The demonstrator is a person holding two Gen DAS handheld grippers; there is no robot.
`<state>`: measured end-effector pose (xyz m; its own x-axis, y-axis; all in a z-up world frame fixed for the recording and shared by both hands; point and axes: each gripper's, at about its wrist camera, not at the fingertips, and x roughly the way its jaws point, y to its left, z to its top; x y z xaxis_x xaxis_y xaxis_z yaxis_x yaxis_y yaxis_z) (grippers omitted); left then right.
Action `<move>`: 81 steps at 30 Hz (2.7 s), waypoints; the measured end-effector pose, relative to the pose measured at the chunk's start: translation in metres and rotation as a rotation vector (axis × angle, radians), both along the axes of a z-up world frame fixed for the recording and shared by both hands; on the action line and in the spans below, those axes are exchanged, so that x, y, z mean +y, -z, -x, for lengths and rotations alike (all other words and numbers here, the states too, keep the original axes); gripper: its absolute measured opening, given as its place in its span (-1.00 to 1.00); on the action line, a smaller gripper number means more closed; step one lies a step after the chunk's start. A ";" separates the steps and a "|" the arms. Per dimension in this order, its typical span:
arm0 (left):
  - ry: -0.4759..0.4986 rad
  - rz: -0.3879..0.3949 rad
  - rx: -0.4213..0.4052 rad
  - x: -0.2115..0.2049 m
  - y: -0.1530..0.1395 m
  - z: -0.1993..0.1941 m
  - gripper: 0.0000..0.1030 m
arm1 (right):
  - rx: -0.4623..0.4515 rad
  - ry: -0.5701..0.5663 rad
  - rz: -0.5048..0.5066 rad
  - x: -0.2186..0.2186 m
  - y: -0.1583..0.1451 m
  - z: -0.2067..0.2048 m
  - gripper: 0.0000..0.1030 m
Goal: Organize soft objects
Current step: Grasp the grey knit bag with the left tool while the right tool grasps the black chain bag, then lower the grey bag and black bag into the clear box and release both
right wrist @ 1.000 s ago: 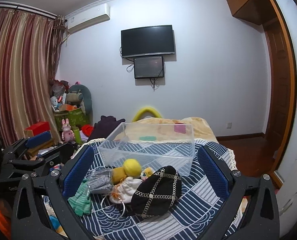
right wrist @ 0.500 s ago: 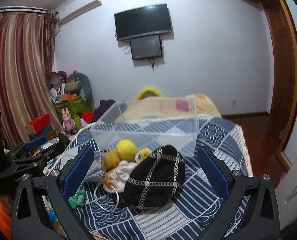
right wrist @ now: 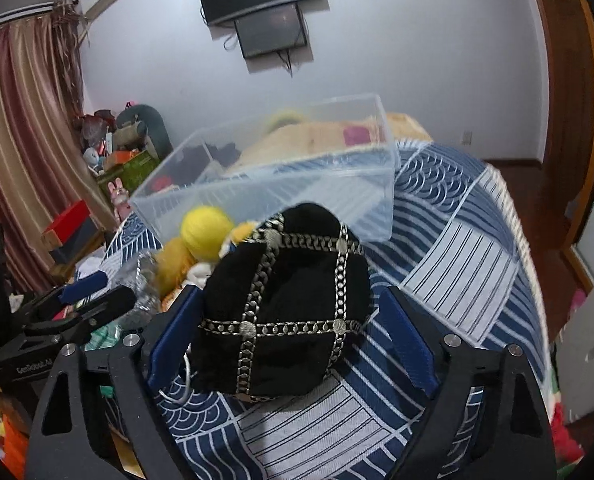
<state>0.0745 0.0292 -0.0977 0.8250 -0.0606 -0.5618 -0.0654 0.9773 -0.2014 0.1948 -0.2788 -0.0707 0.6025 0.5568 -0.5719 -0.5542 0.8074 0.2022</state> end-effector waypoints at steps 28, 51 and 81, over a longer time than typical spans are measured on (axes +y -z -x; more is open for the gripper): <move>0.002 -0.069 -0.131 -0.001 -0.026 0.028 -0.31 | -0.054 -0.021 -0.050 -0.033 -0.025 0.013 -0.55; -0.027 -0.112 -0.187 0.007 -0.095 -0.052 -0.31 | -0.257 0.063 -0.037 0.000 -0.096 -0.034 -0.55; 0.058 -0.149 -0.022 -0.013 -0.069 -0.117 0.30 | -0.086 -0.035 0.198 0.046 -0.047 -0.084 0.09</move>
